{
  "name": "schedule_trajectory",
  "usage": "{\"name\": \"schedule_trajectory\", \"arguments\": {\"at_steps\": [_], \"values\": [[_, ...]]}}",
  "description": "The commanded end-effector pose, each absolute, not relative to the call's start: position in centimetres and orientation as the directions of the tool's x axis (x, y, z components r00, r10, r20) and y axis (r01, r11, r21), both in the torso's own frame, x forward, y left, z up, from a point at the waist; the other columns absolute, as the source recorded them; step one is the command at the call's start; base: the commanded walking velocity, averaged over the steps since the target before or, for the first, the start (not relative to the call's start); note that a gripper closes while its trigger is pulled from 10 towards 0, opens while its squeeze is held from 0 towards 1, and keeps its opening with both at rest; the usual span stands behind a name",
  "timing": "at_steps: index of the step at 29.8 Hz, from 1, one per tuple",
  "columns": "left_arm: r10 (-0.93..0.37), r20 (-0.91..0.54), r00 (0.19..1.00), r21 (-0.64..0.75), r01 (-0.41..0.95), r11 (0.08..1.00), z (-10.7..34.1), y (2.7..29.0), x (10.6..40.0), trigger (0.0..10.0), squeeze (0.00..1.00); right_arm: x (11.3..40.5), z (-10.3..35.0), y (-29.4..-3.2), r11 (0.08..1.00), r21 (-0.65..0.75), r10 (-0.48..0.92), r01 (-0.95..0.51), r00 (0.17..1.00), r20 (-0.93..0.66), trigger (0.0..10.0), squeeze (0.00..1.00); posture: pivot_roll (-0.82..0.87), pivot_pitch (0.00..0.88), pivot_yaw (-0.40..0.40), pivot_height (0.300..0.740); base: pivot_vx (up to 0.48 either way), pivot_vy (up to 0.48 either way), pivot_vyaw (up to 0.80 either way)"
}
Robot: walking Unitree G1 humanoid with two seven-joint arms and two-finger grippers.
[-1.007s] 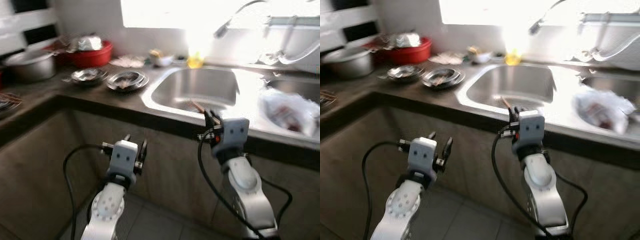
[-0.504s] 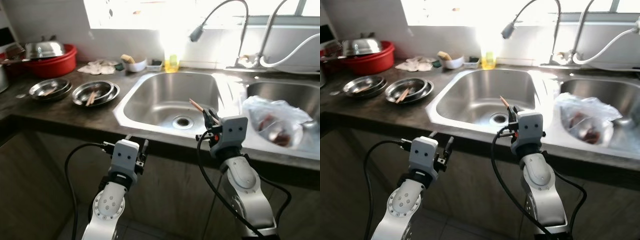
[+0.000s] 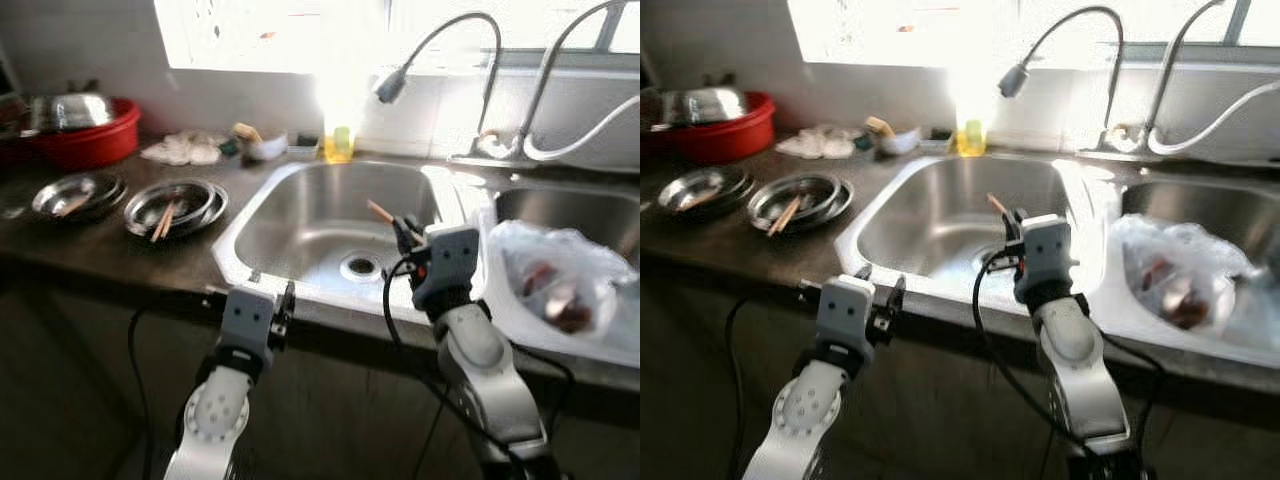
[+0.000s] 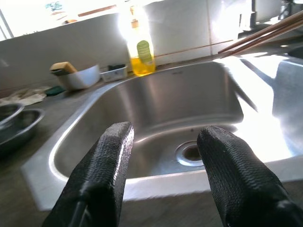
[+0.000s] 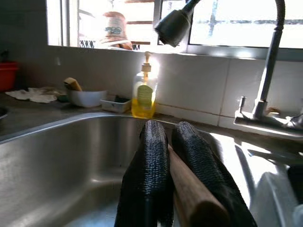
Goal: Kitchen organization
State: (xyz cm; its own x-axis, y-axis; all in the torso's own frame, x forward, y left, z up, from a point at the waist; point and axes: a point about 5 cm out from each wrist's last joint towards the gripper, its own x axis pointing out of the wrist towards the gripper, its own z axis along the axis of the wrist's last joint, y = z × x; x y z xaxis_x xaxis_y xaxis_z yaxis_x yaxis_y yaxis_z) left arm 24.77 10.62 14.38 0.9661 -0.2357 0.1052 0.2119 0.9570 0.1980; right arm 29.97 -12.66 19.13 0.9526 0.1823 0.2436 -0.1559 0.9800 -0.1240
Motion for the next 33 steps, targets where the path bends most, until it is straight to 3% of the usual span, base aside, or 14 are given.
{"name": "schedule_trajectory", "arguments": {"at_steps": [1,10,22,33], "values": [[-0.242,0.110,0.964,0.190,0.218,0.957,14.6,10.3,24.7,10.0,0.00,30.5,19.2,-13.0,0.980,-0.136,0.171,-0.142,0.959,0.225,10.0,0.00,0.03,0.000,0.002,0.740,0.480,0.000,0.00],[-0.221,0.083,0.972,0.169,0.205,0.964,14.2,10.4,24.7,10.0,0.00,32.7,18.7,-13.1,0.965,-0.219,0.172,-0.142,0.977,0.125,10.0,0.00,0.03,0.001,-0.003,0.740,0.102,0.000,0.00],[-0.233,0.074,0.970,0.158,0.219,0.963,14.2,9.9,23.9,10.0,0.00,35.8,15.4,-13.8,0.937,-0.319,0.109,-0.144,0.986,-0.124,10.0,0.00,0.05,0.030,-0.020,0.740,0.000,0.000,0.00],[-0.240,0.060,0.969,0.156,0.229,0.961,14.0,9.6,22.9,10.0,0.00,36.6,13.3,-13.9,0.906,-0.382,0.107,-0.183,0.972,-0.210,10.0,0.00,0.07,0.056,-0.030,0.740,0.000,0.000,0.00]]}}
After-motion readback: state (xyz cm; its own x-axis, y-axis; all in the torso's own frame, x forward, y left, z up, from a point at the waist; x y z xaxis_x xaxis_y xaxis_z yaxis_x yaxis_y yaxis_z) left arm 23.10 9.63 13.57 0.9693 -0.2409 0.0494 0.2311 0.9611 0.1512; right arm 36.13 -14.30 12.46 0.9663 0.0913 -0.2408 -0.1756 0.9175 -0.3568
